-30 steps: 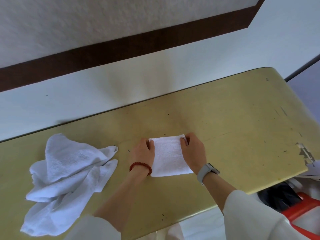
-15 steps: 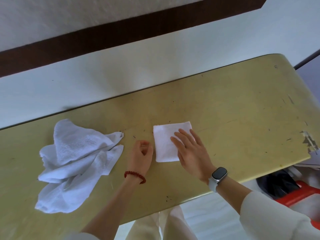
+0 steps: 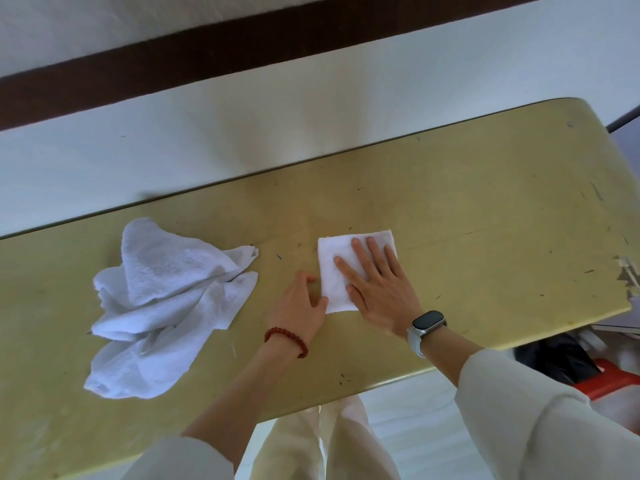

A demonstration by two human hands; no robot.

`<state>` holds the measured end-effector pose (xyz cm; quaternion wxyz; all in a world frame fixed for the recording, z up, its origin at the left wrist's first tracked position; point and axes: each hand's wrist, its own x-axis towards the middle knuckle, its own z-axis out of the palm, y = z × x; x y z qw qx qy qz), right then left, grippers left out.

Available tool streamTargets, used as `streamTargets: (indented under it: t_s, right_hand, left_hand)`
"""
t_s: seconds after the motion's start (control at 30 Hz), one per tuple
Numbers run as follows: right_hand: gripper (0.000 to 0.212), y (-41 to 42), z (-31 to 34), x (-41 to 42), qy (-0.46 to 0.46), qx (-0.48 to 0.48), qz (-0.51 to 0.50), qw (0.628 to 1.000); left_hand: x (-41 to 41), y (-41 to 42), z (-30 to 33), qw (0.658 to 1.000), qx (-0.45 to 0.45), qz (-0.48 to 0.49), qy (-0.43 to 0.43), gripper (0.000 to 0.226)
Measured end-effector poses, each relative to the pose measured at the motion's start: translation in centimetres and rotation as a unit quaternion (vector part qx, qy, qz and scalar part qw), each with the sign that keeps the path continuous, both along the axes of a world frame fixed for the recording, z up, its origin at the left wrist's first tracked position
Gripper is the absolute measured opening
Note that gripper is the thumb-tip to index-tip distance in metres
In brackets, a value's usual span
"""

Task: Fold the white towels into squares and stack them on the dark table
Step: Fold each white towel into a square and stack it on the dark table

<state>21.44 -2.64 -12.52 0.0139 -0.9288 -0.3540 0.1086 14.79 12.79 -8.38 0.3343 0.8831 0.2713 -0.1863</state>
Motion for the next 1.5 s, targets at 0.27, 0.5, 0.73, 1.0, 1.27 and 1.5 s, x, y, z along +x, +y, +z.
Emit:
streamTargets:
  t_s: [0.27, 0.5, 0.73, 1.0, 1.27, 1.5]
  right_hand:
    - [0.045, -0.1, 1.5, 0.3, -0.016, 0.135, -0.057, 0.989]
    - [0.054, -2.0, -0.6, 0.6, -0.009, 0.028, -0.032, 0.999]
    - [0.044, -2.3, 0.1, 0.7, 0.006, 0.146, -0.071, 0.987]
    - [0.023, -0.1, 3.1, 1.7, 0.120, 0.109, -0.432, 0.887]
    - [0.014, 1.4, 4.8, 2.0, 0.214, 0.163, -0.486, 0.832]
    - [0.023, 0.5, 6.6, 2.5, 0.327, 0.325, -0.514, 0.724]
  left_hand:
    - [2.0, -0.7, -1.9, 0.921, 0.227, -0.245, -0.198, 0.047]
    - [1.7, -0.7, -4.0, 0.918, 0.233, -0.306, -0.095, 0.062]
    - [1.4, -0.8, -4.5, 0.917, 0.239, -0.307, -0.090, 0.062]
    - [1.4, -0.8, -4.6, 0.912, 0.265, -0.292, -0.110, 0.060]
    - [1.4, -0.7, -4.4, 0.922, 0.244, -0.289, -0.085, 0.060]
    - [1.9, -0.5, -4.0, 0.925, 0.221, -0.289, -0.110, 0.059]
